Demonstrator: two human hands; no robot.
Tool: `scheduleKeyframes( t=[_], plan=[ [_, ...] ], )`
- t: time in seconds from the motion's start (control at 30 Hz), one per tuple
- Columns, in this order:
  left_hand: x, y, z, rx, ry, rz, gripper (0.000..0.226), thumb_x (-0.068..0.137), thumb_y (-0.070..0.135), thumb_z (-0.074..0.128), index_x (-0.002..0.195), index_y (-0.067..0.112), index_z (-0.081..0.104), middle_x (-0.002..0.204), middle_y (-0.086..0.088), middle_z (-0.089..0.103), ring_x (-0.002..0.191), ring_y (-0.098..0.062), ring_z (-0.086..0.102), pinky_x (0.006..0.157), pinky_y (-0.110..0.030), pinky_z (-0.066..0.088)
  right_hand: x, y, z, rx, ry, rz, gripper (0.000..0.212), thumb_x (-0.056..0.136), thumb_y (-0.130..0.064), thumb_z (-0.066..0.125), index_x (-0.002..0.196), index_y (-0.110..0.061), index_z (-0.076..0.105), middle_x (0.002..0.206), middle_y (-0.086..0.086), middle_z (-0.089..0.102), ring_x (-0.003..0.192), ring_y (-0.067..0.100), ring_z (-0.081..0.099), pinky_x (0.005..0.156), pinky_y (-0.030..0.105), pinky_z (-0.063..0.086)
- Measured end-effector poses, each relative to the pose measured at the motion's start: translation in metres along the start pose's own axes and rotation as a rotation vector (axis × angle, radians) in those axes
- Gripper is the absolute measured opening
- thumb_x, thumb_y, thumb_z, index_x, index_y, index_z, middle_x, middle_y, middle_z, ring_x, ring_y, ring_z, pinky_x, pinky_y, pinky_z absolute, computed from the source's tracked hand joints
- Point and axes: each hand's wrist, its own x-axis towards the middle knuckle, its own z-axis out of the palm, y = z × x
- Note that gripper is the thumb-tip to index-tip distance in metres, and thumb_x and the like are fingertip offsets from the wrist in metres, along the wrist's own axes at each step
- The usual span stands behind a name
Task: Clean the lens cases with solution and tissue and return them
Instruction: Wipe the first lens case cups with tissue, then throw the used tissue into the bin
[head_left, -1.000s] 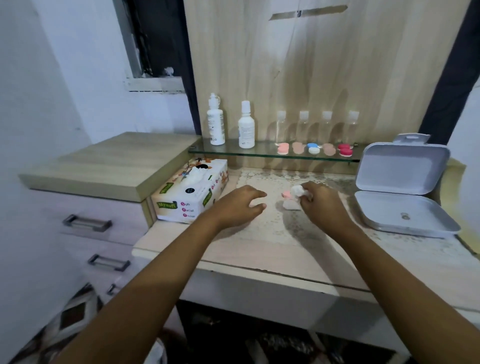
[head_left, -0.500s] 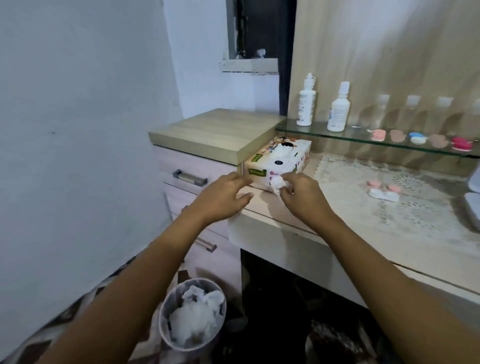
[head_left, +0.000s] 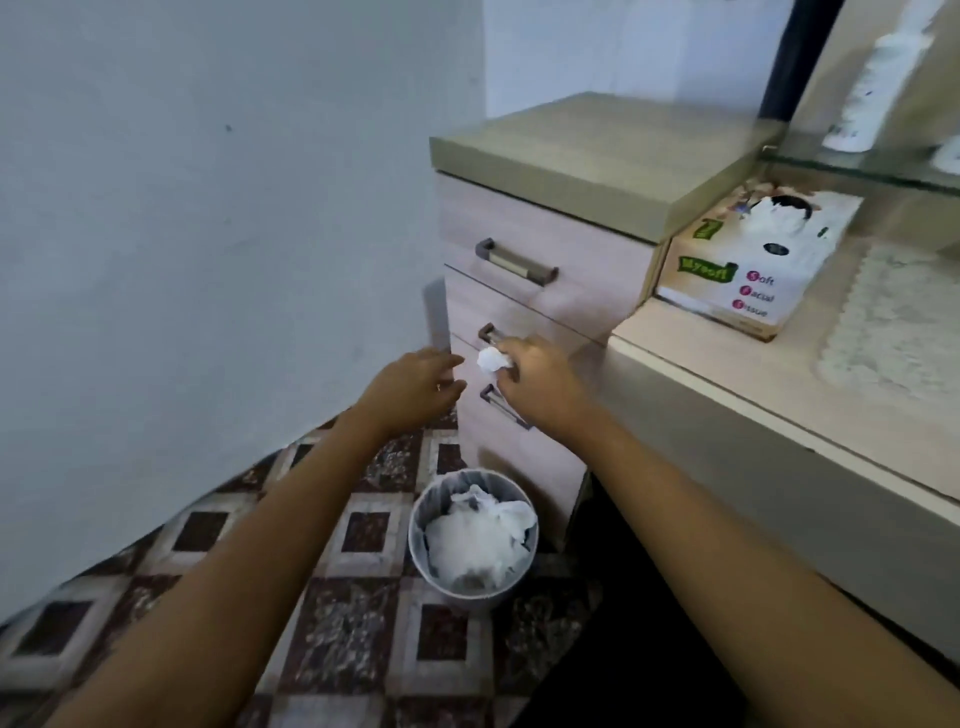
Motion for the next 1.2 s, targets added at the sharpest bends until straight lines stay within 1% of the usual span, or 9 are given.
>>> scheduleKeyframes(
  t=[0.1, 0.2, 0.37, 0.53, 0.6, 0.7, 0.83, 1.0, 1.2],
  plan=[
    [-0.006, -0.03, 0.029, -0.01, -0.063, -0.062, 0.045, 0.089, 0.037, 0.048, 0.126, 0.014, 0.056, 0.126, -0.01, 0.059, 0.112, -0.028, 0.056, 0.094, -0.041, 0.046, 0.008, 0.013, 0.037, 0.012, -0.091, 0.023, 0.031, 0.088, -0.01, 0.049, 0.117, -0.003, 0.057, 0.114, 0.018, 0.058, 0.105, 0.032, 0.053, 0.086, 0.034, 0.041],
    [-0.011, -0.055, 0.06, -0.028, -0.125, -0.123, 0.042, 0.091, 0.029, 0.052, 0.13, 0.015, 0.053, 0.132, -0.01, 0.055, 0.118, -0.028, 0.054, 0.098, -0.041, 0.044, 0.013, 0.03, 0.07, 0.007, -0.186, 0.095, 0.032, 0.088, -0.012, 0.049, 0.117, -0.005, 0.058, 0.112, 0.018, 0.059, 0.102, 0.033, 0.053, 0.081, 0.034, 0.041],
    [-0.018, -0.081, 0.108, -0.07, -0.211, -0.204, 0.041, 0.092, 0.033, 0.052, 0.129, 0.015, 0.053, 0.13, -0.009, 0.055, 0.115, -0.028, 0.055, 0.094, -0.038, 0.046, 0.01, 0.061, 0.126, -0.025, -0.361, 0.224, 0.032, 0.089, -0.016, 0.049, 0.119, -0.013, 0.057, 0.117, 0.012, 0.06, 0.106, 0.033, 0.054, 0.079, 0.036, 0.045],
    [-0.029, -0.1, 0.15, -0.11, -0.334, -0.274, 0.039, 0.093, 0.032, 0.05, 0.129, 0.016, 0.053, 0.131, -0.009, 0.054, 0.115, -0.028, 0.053, 0.095, -0.038, 0.044, 0.001, 0.085, 0.181, 0.046, -0.479, 0.365, 0.036, 0.09, -0.014, 0.05, 0.126, -0.008, 0.056, 0.13, 0.014, 0.054, 0.117, 0.03, 0.051, 0.094, 0.031, 0.041],
    [-0.031, -0.105, 0.163, -0.121, -0.361, -0.289, 0.038, 0.093, 0.033, 0.05, 0.126, 0.014, 0.055, 0.127, -0.01, 0.055, 0.114, -0.03, 0.053, 0.093, -0.04, 0.045, -0.001, 0.097, 0.201, 0.078, -0.534, 0.428, 0.037, 0.09, -0.009, 0.048, 0.126, -0.008, 0.055, 0.127, 0.017, 0.057, 0.113, 0.032, 0.054, 0.09, 0.033, 0.044],
    [-0.033, -0.109, 0.18, -0.139, -0.394, -0.294, 0.037, 0.094, 0.03, 0.049, 0.126, 0.011, 0.054, 0.124, -0.012, 0.056, 0.111, -0.03, 0.054, 0.091, -0.042, 0.046, -0.005, 0.11, 0.225, 0.107, -0.642, 0.465, 0.047, 0.089, -0.005, 0.046, 0.136, -0.015, 0.047, 0.135, 0.016, 0.05, 0.118, 0.033, 0.051, 0.093, 0.039, 0.046],
    [-0.034, -0.118, 0.196, -0.158, -0.449, -0.319, 0.041, 0.094, 0.033, 0.048, 0.13, 0.016, 0.051, 0.132, -0.008, 0.052, 0.115, -0.026, 0.052, 0.096, -0.042, 0.045, -0.009, 0.123, 0.242, 0.145, -0.741, 0.49, 0.061, 0.09, -0.008, 0.05, 0.144, -0.025, 0.03, 0.148, 0.01, 0.034, 0.132, 0.03, 0.037, 0.1, 0.031, 0.038],
    [-0.036, -0.119, 0.201, -0.141, -0.463, -0.32, 0.045, 0.094, 0.035, 0.049, 0.135, 0.016, 0.047, 0.137, -0.007, 0.049, 0.12, -0.026, 0.05, 0.099, -0.042, 0.043, -0.015, 0.133, 0.241, 0.094, -0.763, 0.48, 0.057, 0.094, -0.023, 0.047, 0.146, -0.02, 0.026, 0.151, 0.008, 0.03, 0.137, 0.025, 0.03, 0.108, 0.031, 0.03],
    [-0.02, -0.111, 0.188, -0.107, -0.396, -0.275, 0.045, 0.094, 0.032, 0.049, 0.135, 0.014, 0.046, 0.14, -0.006, 0.046, 0.121, -0.025, 0.049, 0.099, -0.037, 0.041, -0.005, 0.125, 0.215, 0.088, -0.683, 0.421, 0.055, 0.095, -0.028, 0.045, 0.145, -0.012, 0.03, 0.151, 0.005, 0.03, 0.138, 0.022, 0.03, 0.11, 0.03, 0.026]
  ],
)
